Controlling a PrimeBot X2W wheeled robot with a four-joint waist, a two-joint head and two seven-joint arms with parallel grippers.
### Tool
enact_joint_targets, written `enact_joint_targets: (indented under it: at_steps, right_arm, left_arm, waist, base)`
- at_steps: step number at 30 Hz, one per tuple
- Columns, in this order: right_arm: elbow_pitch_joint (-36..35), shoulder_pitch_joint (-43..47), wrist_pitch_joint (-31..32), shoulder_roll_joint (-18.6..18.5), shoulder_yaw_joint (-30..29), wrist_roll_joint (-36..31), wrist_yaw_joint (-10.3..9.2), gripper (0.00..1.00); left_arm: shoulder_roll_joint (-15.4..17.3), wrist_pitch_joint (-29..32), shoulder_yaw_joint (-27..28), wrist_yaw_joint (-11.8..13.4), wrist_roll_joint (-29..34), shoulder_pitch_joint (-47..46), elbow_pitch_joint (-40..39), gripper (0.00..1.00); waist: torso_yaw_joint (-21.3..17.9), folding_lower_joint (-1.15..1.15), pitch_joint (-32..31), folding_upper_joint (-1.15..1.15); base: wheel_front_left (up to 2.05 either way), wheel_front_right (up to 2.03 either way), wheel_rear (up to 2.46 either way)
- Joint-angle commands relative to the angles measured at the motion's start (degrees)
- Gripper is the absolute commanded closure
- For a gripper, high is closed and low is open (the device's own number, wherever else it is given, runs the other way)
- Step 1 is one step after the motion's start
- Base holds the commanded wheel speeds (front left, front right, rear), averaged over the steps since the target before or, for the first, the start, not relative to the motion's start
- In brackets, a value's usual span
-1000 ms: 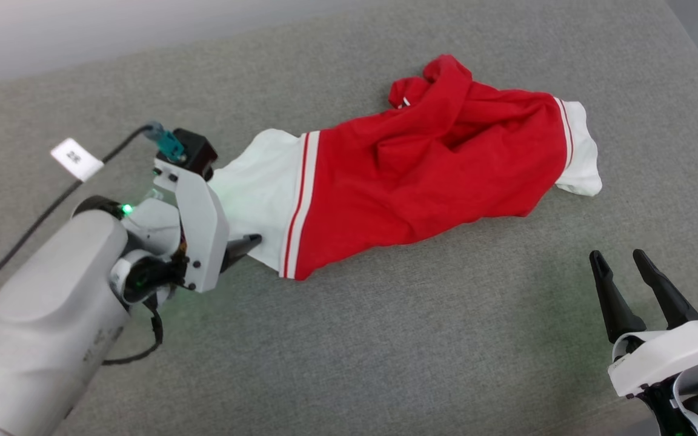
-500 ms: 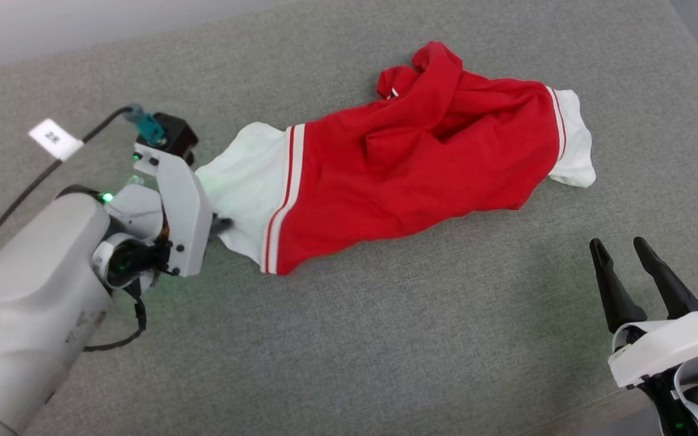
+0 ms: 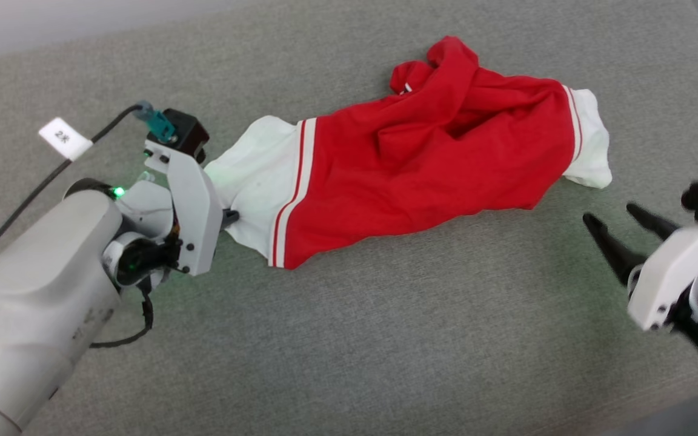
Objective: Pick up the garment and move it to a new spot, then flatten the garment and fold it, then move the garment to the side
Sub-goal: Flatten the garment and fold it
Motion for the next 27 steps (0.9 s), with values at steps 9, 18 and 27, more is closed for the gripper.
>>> enact_joint_targets:
  at_steps: [9, 18, 27]
  right_arm:
    - [11.1, -13.7, 3.4, -5.0, 8.4, 2.8, -0.07, 0.0]
    - [20.6, -20.8, 0.9, -6.6, 16.4, 3.1, -0.07, 0.0]
    - [28.1, -25.0, -2.3, -8.4, 24.1, 4.8, -0.1, 1.0]
  left_arm:
    - [-2.2, -0.9, -6.4, 0.1, -1.8, 1.0, -0.9, 1.0]
    - [-1.9, -2.3, -8.9, 0.4, -2.9, -1.1, -1.2, 1.0]
    - [-3.7, -5.5, -10.3, 0.5, -5.3, -2.9, -0.4, 1.0]
  waist:
    - [3.0, 0.0, 2.9, 0.0]
    - [4.5, 0.0, 5.1, 0.0]
    - [5.6, 0.0, 5.3, 0.0]
  base:
    - [0.0, 0.0, 0.0]
    - [0.0, 0.0, 0.0]
    - [0.0, 0.0, 0.0]
